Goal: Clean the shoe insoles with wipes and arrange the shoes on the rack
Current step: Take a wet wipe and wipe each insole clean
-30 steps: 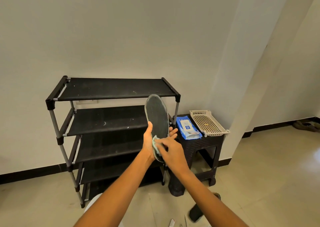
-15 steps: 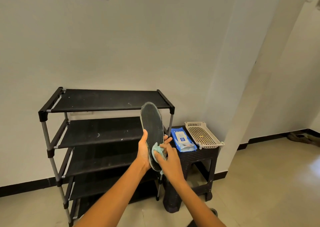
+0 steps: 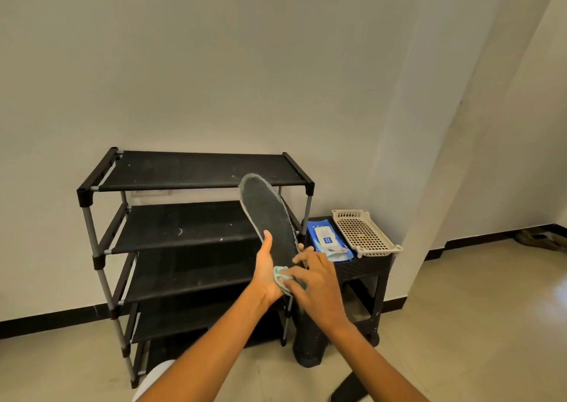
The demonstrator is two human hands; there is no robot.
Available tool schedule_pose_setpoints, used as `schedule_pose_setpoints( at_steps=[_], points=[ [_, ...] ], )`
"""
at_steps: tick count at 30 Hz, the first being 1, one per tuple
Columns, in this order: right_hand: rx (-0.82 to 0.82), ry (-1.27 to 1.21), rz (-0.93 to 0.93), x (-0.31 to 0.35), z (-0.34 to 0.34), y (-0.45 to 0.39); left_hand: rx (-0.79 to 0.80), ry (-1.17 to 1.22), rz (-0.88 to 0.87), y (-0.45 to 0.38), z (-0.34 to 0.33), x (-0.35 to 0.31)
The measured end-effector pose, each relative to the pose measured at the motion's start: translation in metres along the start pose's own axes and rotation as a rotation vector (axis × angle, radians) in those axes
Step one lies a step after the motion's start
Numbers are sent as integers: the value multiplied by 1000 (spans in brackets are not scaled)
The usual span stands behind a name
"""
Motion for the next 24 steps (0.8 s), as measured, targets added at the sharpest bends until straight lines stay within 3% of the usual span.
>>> schedule_pose_setpoints(
  at_steps=[4,10,16,20,22,24],
  points=[
    [-19,-28,-333,-12,6,-23,10,-89,20,3,-1,16],
    [67,-46,-89,-1,-3,3,-16,-73,-30,-10,16,4],
    [3,-63,-392,-14,-5,-15,7,-172,5,-10,13,16],
    [160,-239,-270,-1,-12,5,-87,-148,48,-24,27,13],
    [219,-139,-204,-12,-9,-1,-101,-173,68,-26,33,18],
    [185,-31,-295,-29,-6,-16,-61,-217,73,-25,32,27]
  ],
)
Point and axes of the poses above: each hand's wrist, its own y-axis away from the middle knuckle, its own z-axis out of the back of the hand, x = y × z, the point moved 2 cm from there along -y, towards the middle knuckle, and after that the axes turned 10 degrees about -z, right-handed, at the moved point
